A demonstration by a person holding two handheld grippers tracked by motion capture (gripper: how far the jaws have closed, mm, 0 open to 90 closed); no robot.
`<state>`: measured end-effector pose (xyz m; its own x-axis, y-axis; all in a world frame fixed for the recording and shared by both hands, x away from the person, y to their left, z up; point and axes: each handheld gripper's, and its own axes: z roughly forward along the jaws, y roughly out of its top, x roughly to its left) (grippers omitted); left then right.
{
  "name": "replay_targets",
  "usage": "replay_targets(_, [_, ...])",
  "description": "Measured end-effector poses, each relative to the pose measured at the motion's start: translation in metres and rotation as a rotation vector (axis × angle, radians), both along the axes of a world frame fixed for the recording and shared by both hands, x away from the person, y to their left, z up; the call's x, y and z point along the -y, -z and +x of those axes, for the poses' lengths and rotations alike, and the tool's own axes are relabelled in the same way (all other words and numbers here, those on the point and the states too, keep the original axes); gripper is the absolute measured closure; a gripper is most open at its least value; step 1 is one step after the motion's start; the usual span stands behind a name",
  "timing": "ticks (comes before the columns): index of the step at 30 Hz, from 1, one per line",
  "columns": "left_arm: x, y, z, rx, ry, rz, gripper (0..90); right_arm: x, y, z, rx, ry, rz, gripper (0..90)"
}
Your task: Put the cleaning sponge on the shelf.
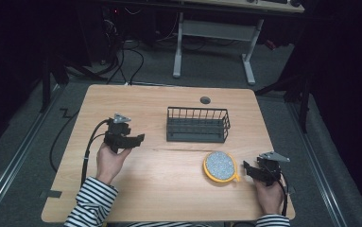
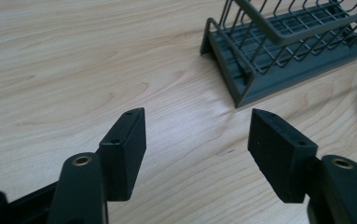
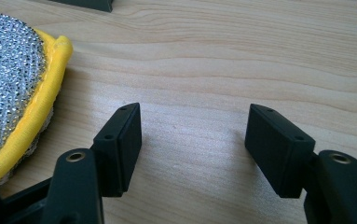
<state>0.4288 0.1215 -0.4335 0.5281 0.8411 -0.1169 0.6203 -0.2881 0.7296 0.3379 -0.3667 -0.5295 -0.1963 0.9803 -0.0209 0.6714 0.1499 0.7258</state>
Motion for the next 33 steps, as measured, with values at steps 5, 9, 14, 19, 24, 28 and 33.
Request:
replay_targets(5, [0.012,-0.006,0.007,-0.008,0.021,0.003,36.8,0.000,0.000,0.000,0.000,0.000,0.000,36.5])
replay_targets(9, [0.026,-0.015,0.018,-0.011,0.039,-0.017,35.5,0.000,0.000,0.000,0.003,-0.001,-0.001,36.3])
replay_targets(14, [0.041,-0.024,0.033,-0.015,0.052,-0.020,35.0,0.000,0.000,0.000,0.003,-0.001,0.000,36.3])
replay_targets(19, [0.056,-0.033,0.048,-0.013,0.065,-0.004,35.6,0.000,0.000,0.000,0.002,-0.001,0.000,36.2])
replay_targets(24, [0.069,-0.038,0.058,-0.013,0.069,0.009,36.0,0.000,0.000,0.000,0.003,0.000,0.000,36.2])
replay_targets(28, [0.082,-0.038,0.072,-0.030,0.061,0.046,36.0,0.000,0.000,0.000,0.002,0.000,0.000,36.0])
replay_targets(33, [0.091,-0.033,0.083,-0.044,0.045,0.073,36.2,0.000,0.000,0.000,0.002,0.000,0.000,35.9])
